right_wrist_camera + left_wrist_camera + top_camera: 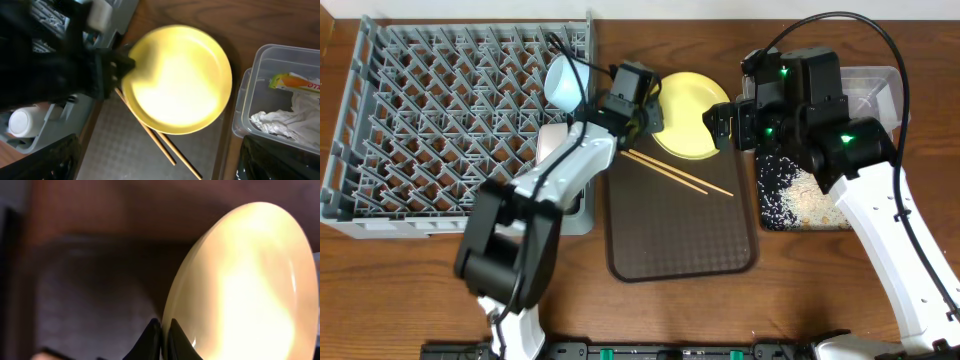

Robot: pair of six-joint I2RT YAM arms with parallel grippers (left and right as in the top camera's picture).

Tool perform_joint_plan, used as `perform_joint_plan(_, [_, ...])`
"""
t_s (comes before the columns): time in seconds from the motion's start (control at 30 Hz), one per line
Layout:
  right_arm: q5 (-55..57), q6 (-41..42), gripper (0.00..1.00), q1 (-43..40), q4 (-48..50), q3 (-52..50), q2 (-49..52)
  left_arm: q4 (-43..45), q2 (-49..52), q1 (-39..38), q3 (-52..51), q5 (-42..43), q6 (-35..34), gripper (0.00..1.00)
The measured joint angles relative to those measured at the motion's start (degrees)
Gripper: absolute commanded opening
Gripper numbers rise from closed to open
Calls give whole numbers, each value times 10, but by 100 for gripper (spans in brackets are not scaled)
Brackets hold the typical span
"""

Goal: Sort waste into correct bins and load items into the dishwasher
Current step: 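Lift the yellow plate and swing it left toward the rack, then insert the yellow plate upright into the rack's back row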

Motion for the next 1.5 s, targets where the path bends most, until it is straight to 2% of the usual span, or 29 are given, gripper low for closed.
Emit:
perform_joint_plan(0.43, [0,0,99,0,0,0,0,-69,-138,0,0,-103,153,7])
perform_joint_plan(0.97, [0,0,99,0,0,0,0,-78,-192,27,0,-368,304,7])
perform_joint_plan(1.17, [0,0,99,0,0,0,0,-34,-192,70,-1,-417,341,8])
perform_joint_plan(1.5, [0,0,99,0,0,0,0,70,-192,89,-1,-432,443,7])
